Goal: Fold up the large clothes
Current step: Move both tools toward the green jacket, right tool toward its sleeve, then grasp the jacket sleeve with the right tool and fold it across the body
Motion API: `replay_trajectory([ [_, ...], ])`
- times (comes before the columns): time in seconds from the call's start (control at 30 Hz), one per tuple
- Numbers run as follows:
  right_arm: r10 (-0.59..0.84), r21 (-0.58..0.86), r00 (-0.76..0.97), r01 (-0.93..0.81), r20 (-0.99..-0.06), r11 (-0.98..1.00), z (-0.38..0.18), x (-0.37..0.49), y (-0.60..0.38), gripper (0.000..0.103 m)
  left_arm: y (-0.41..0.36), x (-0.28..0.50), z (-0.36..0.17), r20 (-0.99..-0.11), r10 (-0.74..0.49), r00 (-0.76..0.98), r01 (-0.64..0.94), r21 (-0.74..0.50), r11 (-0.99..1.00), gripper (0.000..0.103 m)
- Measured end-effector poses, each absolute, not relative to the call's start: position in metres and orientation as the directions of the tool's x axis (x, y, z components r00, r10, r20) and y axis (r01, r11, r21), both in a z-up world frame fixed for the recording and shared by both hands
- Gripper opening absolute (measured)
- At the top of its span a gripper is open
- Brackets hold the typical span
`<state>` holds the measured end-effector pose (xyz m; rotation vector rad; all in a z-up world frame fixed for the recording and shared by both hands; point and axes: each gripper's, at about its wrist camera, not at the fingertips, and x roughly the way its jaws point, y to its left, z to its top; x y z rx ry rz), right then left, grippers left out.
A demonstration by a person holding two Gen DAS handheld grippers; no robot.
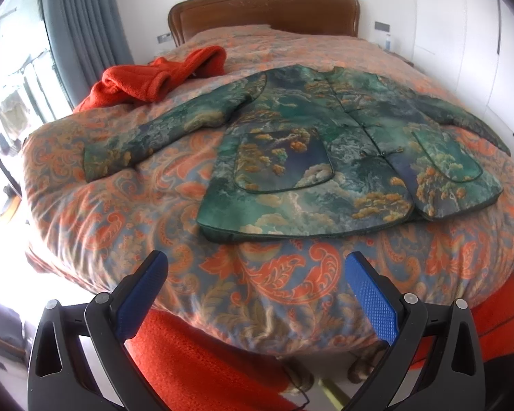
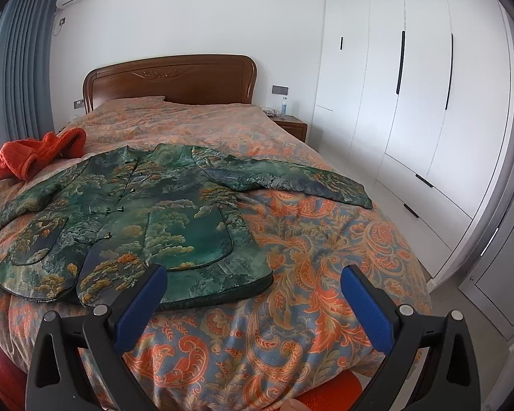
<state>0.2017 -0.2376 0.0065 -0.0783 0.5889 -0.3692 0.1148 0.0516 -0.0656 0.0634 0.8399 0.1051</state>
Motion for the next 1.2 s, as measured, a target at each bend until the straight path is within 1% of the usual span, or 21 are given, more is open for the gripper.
replay_trajectory([
  [0.17, -0.334, -0.162, 0.781, 0.293, -0.527, 0.942, 0.006, 0.201, -0.242, 0.103, 0.057, 0.116, -0.068, -0.740, 0.132, 0.660, -0.083, 0.103, 0.991, 0.103],
  [0.3, -0.267, -0.149, 0.804, 0.221, -0.532, 0.964, 0.004, 0.203, -0.242, 0.103, 0.065, 0.118, -0.071, -0.731, 0.149, 0.666, -0.099, 0.112, 0.989, 0.103],
  [0.4, -0.235, -0.148, 0.797, 0.183, -0.556, 0.972, -0.003, 0.207, -0.241, 0.103, 0.077, 0.124, -0.079, -0.730, 0.176, 0.660, -0.123, 0.126, 0.984, 0.103],
  [0.5, -0.239, -0.166, 0.777, 0.175, -0.583, 0.971, -0.010, 0.214, -0.244, 0.103, 0.102, 0.131, -0.089, -0.756, 0.189, 0.626, -0.171, 0.103, 0.980, 0.103],
  [0.67, -0.214, -0.090, 0.766, 0.201, -0.606, 0.975, -0.011, 0.227, -0.281, 0.103, 0.138, 0.147, -0.107, -0.811, 0.118, 0.574, -0.188, 0.010, 0.982, 0.103],
  [0.73, -0.220, -0.096, 0.758, 0.205, -0.614, 0.974, -0.015, 0.235, -0.297, 0.103, 0.145, 0.157, -0.113, -0.823, 0.075, 0.563, -0.174, -0.029, 0.984, 0.103],
  [0.8, -0.232, -0.112, 0.734, 0.210, -0.638, 0.971, -0.023, 0.248, -0.313, 0.103, 0.150, 0.168, -0.120, -0.837, 0.054, 0.545, -0.181, -0.055, 0.982, 0.103],
  [0.87, -0.222, -0.089, 0.699, 0.223, -0.680, 0.971, -0.033, 0.264, -0.334, 0.103, 0.149, 0.175, -0.122, -0.847, 0.042, 0.530, -0.193, -0.072, 0.979, 0.102],
  [0.93, -0.210, -0.057, 0.681, 0.240, -0.702, 0.969, -0.037, 0.277, -0.350, 0.103, 0.143, 0.174, -0.118, -0.838, 0.024, 0.545, -0.185, -0.092, 0.979, 0.103],
  [1.0, -0.200, -0.022, 0.663, 0.266, -0.721, 0.964, -0.041, 0.290, -0.369, 0.103, 0.134, 0.171, -0.113, -0.825, 0.017, 0.565, -0.168, -0.095, 0.981, 0.102],
  [1.1, -0.190, 0.036, 0.628, 0.329, -0.755, 0.944, -0.047, 0.307, -0.395, 0.103, 0.119, 0.167, -0.106, -0.814, 0.037, 0.580, -0.146, -0.059, 0.987, 0.103],
  [1.2, -0.204, 0.074, 0.614, 0.396, -0.763, 0.915, -0.051, 0.329, -0.422, 0.103, 0.108, 0.164, -0.097, -0.805, 0.052, 0.591, -0.129, -0.031, 0.991, 0.103],
])
